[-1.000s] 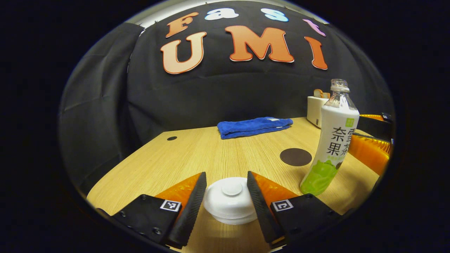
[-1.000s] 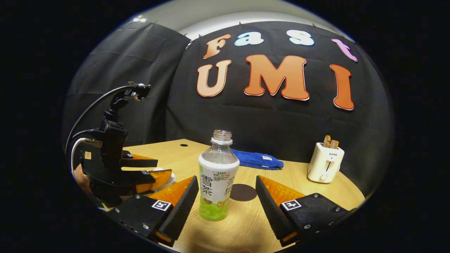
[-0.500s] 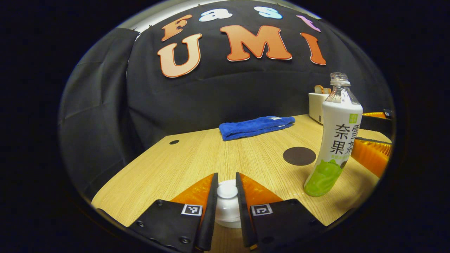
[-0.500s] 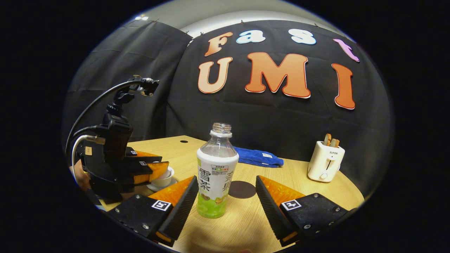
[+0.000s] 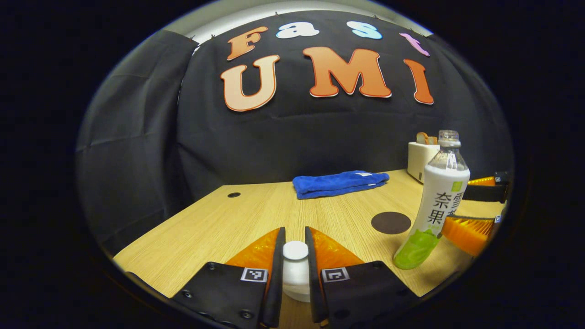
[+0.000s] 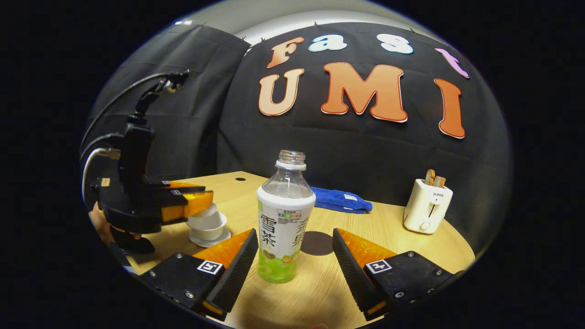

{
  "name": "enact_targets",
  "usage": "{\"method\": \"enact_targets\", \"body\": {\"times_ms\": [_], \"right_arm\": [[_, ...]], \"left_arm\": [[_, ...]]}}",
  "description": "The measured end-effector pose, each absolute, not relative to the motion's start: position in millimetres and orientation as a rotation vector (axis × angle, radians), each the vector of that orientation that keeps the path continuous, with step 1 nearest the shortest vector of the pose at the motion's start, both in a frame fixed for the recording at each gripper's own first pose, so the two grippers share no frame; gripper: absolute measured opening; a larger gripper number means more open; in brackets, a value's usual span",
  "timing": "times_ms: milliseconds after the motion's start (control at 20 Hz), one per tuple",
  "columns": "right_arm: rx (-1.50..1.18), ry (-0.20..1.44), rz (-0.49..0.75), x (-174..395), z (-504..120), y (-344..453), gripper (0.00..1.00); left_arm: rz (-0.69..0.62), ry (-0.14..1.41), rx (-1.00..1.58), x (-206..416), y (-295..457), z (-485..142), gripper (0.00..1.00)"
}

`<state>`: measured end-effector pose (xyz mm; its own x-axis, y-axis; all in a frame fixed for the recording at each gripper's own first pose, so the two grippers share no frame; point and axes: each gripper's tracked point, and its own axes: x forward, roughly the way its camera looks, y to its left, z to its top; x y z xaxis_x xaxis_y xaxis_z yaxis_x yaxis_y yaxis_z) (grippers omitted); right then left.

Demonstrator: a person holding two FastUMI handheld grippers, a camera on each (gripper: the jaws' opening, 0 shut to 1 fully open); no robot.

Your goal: Open the teacup lid with one hand, grasp the water bottle and pour water into the teacup with the other hand; after pouring, place the water bottle on the coaster and then close the teacup lid.

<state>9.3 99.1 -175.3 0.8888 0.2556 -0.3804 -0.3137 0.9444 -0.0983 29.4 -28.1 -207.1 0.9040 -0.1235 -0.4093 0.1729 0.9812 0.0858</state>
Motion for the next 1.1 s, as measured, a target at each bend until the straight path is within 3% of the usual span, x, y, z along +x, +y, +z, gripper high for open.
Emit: {"method": "enact_targets", "body": {"times_ms": [200,400,650,1100], "right_arm": [[-0.159,0.418,0.291,18,-191,105,0.98],[-0.155,0.478,0.295,19,-210,113,0.97],[-0.166,0.491,0.247,28,-213,109,0.67],[-0.425,0.448,0.181,50,-193,84,0.64]], "left_arm": [[-0.121,0.379,0.080,33,-12,-188,0.26],[-0.082,0.373,0.079,33,7,-186,0.29],[-0.054,0.381,0.066,24,27,-192,0.29],[-0.003,0.393,0.035,18,68,-194,0.29]]}}
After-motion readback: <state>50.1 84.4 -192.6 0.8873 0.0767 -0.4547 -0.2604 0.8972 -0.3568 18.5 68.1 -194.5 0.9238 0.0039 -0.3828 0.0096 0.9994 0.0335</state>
